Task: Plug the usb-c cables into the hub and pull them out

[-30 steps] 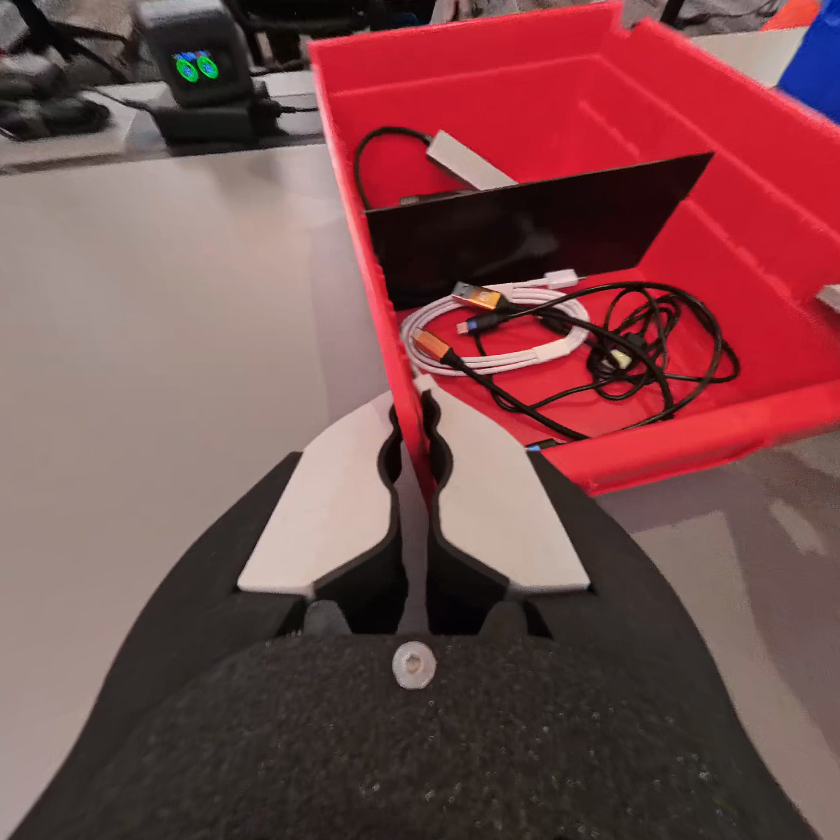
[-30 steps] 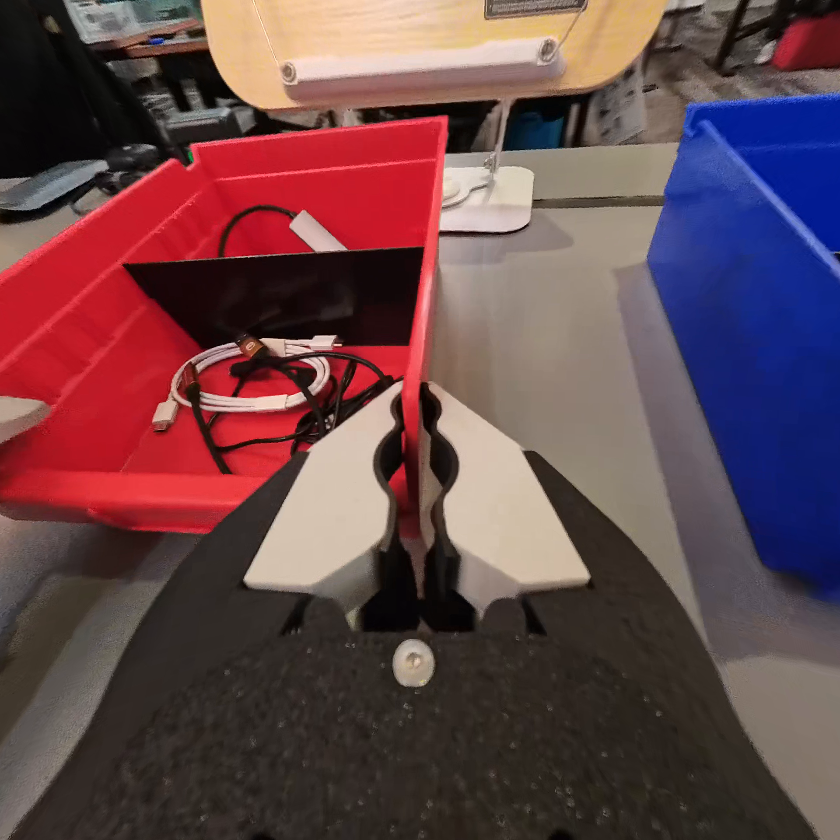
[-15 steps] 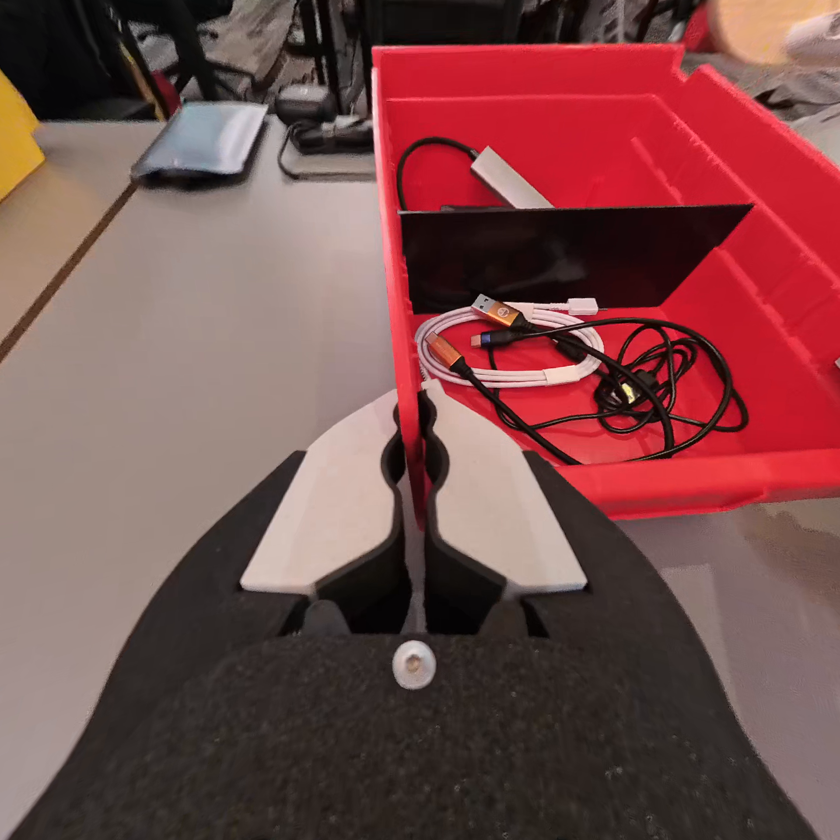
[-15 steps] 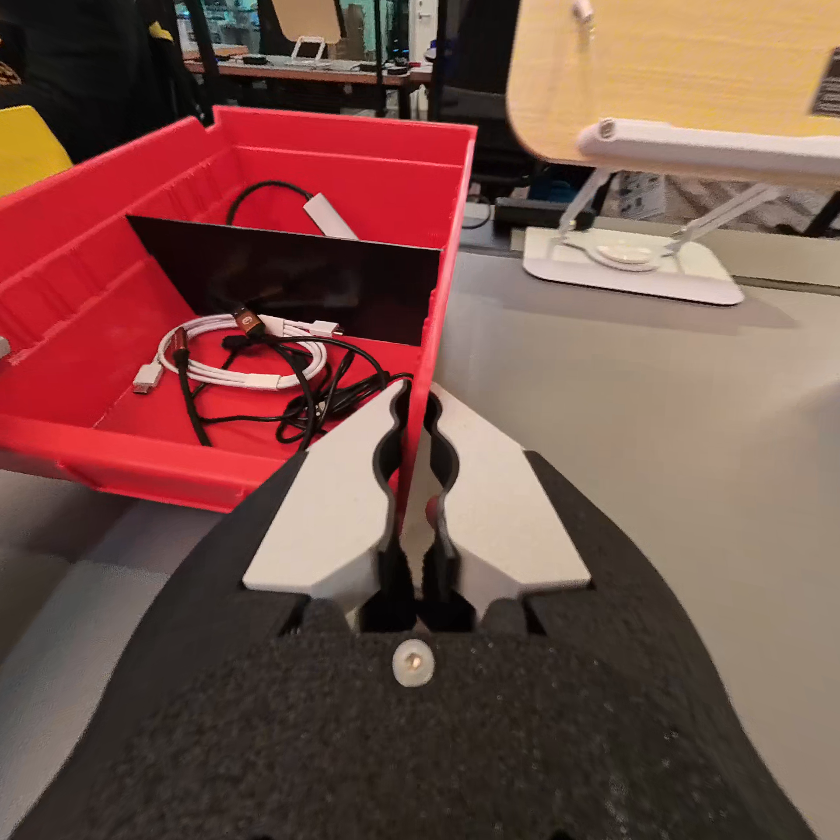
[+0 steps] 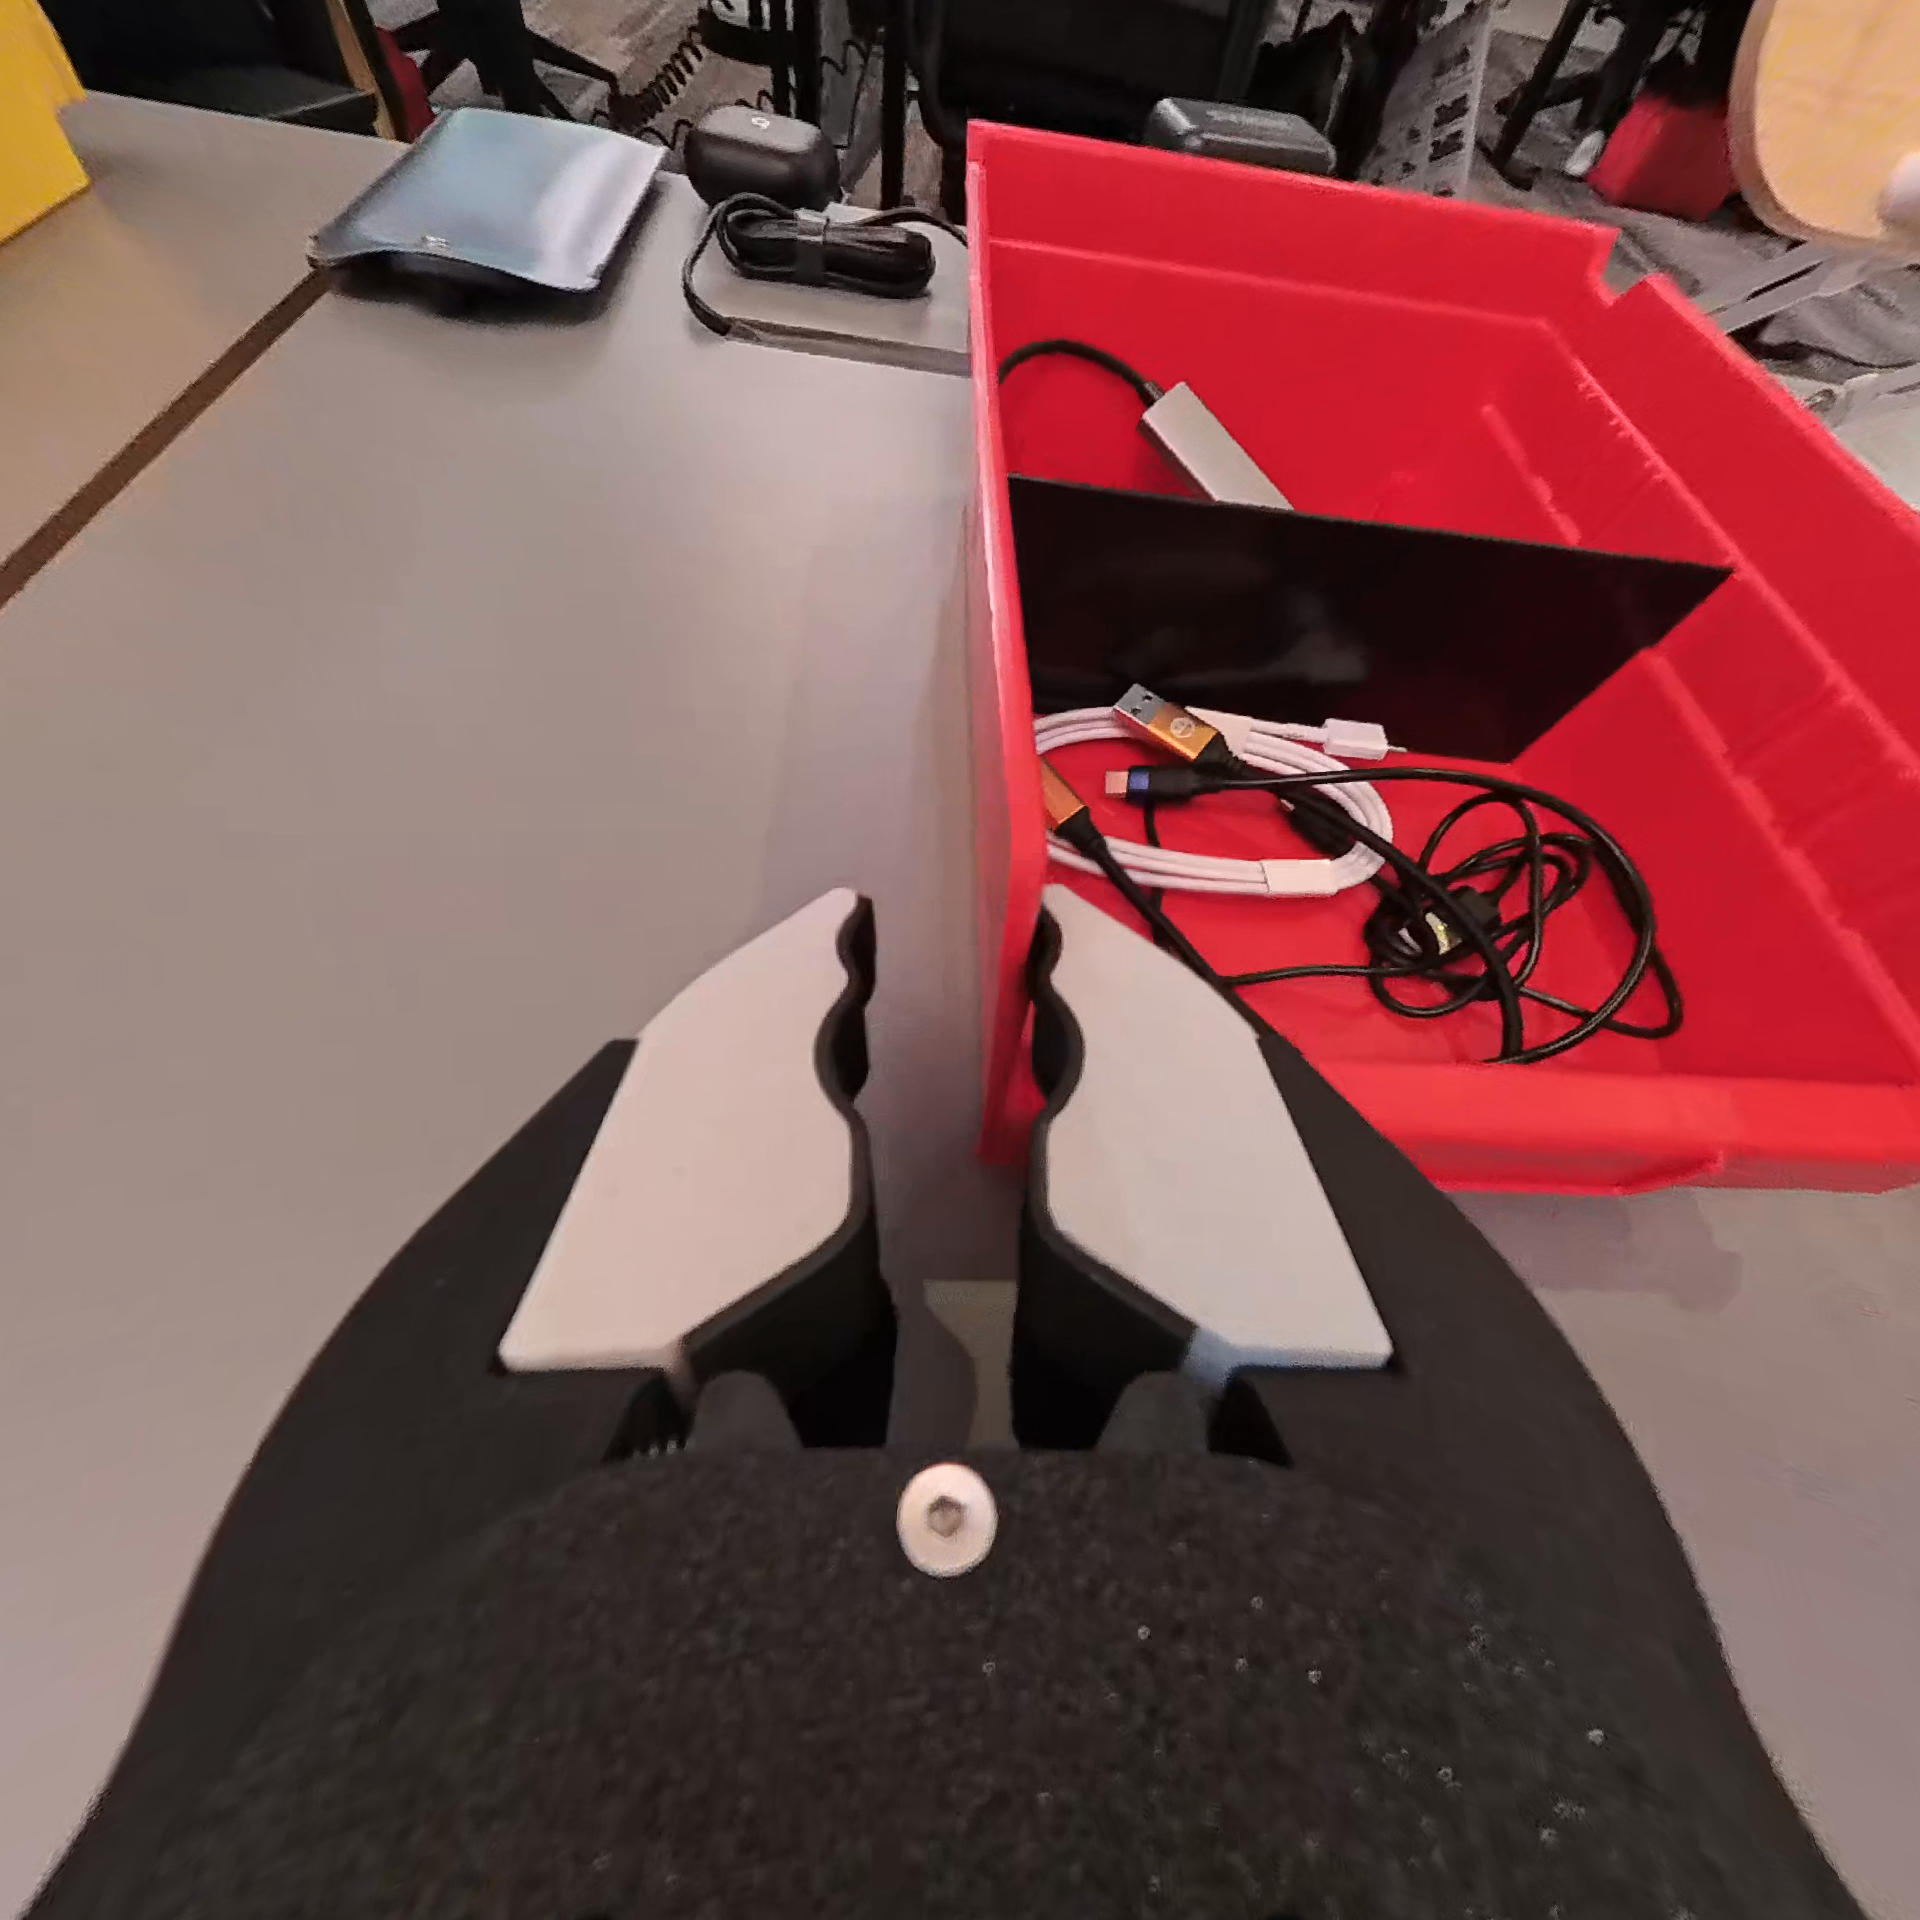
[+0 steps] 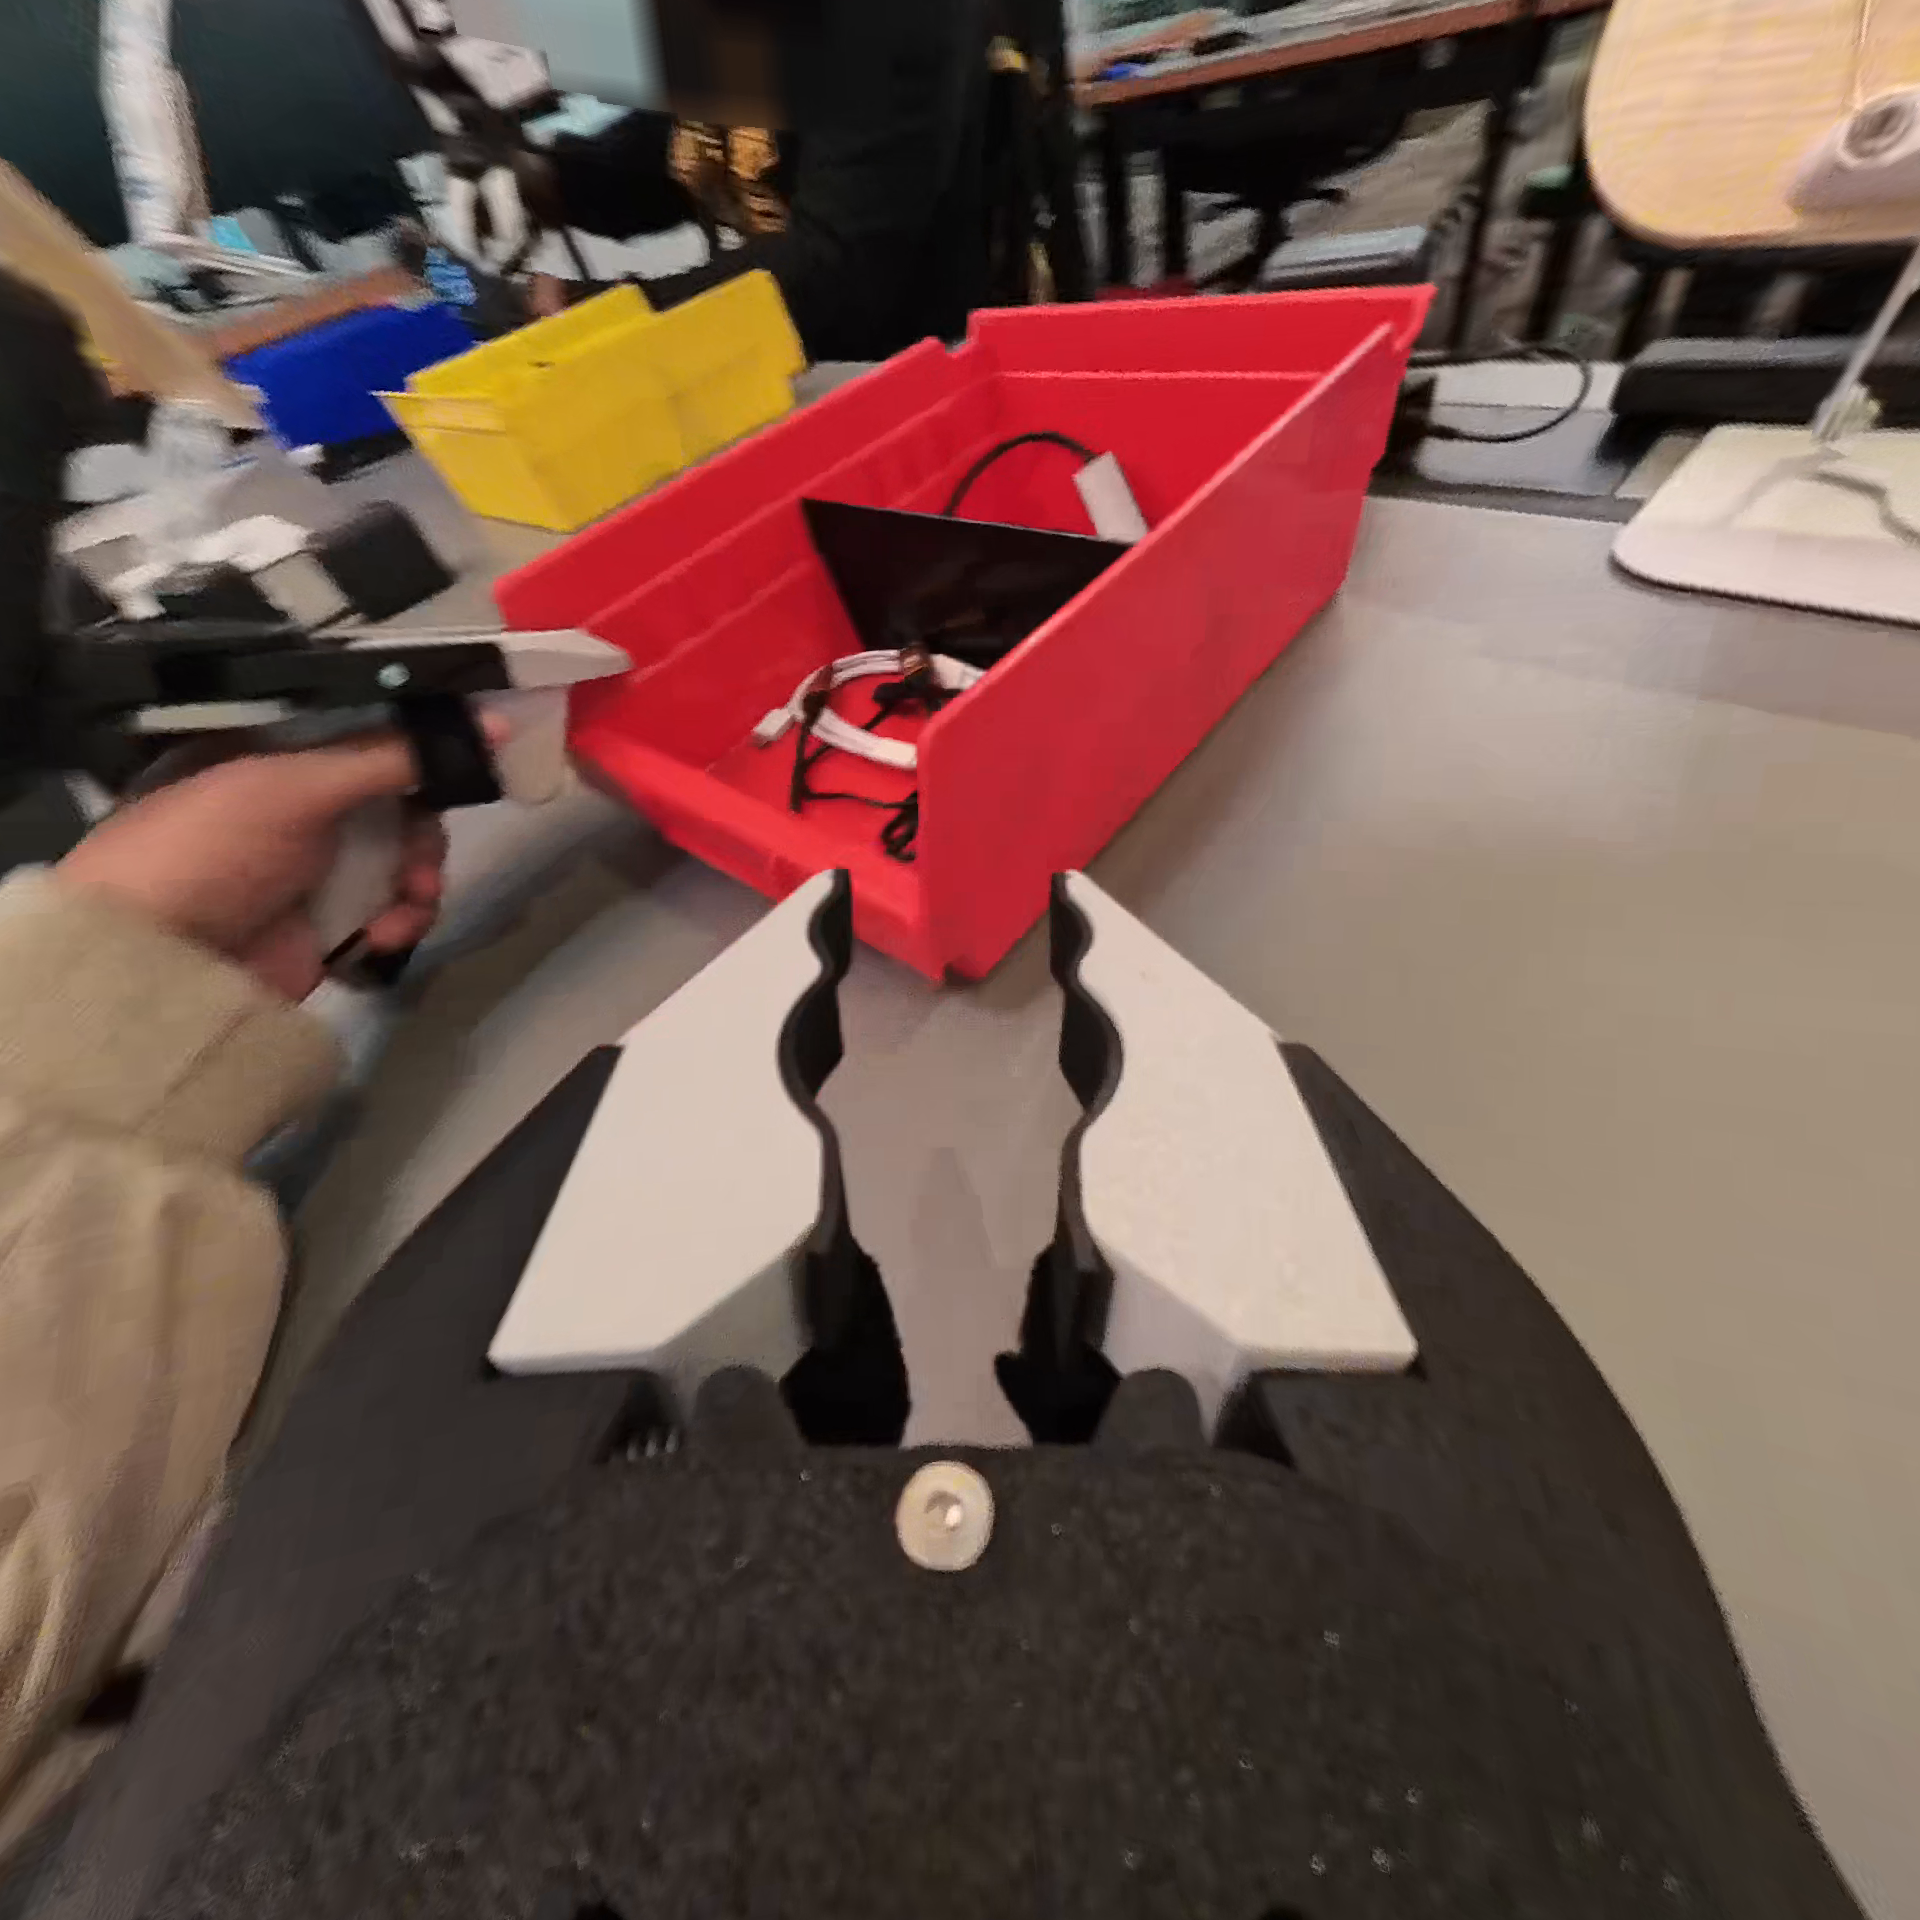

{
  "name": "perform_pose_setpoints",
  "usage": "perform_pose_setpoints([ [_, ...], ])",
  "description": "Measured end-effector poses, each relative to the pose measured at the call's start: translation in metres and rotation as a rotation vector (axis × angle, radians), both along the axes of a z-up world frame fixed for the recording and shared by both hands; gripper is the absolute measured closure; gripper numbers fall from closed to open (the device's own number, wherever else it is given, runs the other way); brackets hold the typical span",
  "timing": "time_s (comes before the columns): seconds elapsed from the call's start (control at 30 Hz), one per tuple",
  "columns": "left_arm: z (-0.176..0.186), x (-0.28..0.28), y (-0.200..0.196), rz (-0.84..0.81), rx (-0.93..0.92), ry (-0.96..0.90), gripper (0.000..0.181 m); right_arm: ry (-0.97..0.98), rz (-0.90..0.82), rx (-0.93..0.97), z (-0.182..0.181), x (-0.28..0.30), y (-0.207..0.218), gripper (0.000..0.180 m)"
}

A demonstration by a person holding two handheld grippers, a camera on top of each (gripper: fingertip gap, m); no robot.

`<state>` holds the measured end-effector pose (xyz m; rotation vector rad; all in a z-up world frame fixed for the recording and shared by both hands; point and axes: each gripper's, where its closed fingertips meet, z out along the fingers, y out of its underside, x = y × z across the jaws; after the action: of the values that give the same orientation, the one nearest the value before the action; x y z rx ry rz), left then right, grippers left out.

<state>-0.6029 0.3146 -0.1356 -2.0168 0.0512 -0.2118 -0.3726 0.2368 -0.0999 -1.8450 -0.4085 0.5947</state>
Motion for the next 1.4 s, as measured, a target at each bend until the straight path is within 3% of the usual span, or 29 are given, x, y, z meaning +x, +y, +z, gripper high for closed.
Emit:
perform_pose_setpoints([
  [0.1, 0.011, -0.002, -0.015, 0.031, 0.03, 0.014, 0.151, -0.048, 0.019, 0.062, 0.005, 0.056, -0.03, 0.13],
  [0.2, 0.043, 0.005, -0.039, 0.074, 0.152, 0.025, 0.155, -0.128, -0.065, 0.082, 0.002, 0.14, -0.052, 0.121],
  [0.3, 0.068, 0.051, -0.074, -0.047, 0.236, -0.007, 0.158, -0.067, -0.239, 0.083, -0.001, 0.242, -0.069, 0.121],
  [0.4, 0.048, 0.098, -0.114, -0.091, 0.235, -0.041, 0.159, 0.06, -0.388, 0.054, -0.01, 0.334, -0.089, 0.122],
  [0.53, 0.02, 0.144, -0.127, -0.183, 0.107, -0.072, 0.159, -0.013, -0.573, 0.078, -0.001, 0.409, -0.097, 0.125],
  [0.63, 0.006, 0.152, -0.117, -0.217, 0.054, 0.008, 0.156, -0.155, -0.66, 0.066, -0.013, 0.435, -0.095, 0.124],
  [1.03, 0.006, 0.147, -0.115, -0.199, 0.044, 0.023, 0.153, -0.143, -0.607, 0.021, -0.028, 0.424, -0.094, 0.12],
  [1.13, 0.018, 0.098, -0.1, -0.022, 0.094, 0.107, 0.153, -0.23, -0.77, 0.057, -0.023, 0.477, -0.092, 0.117],
  [1.23, 0.02, 0.032, -0.076, 0.101, 0.035, 0.053, 0.121, -0.171, -0.876, 0.04, -0.017, 0.529, -0.086, 0.115],
  [1.33, 0.005, 0.004, -0.047, 0.064, -0.056, -0.048, 0.113, -0.132, -0.864, -0.03, -0.023, 0.556, -0.073, 0.111],
  [1.4, 0.0, 0.005, -0.026, 0.003, -0.076, -0.042, 0.117, -0.161, -0.762, -0.117, -0.042, 0.552, -0.064, 0.112],
])
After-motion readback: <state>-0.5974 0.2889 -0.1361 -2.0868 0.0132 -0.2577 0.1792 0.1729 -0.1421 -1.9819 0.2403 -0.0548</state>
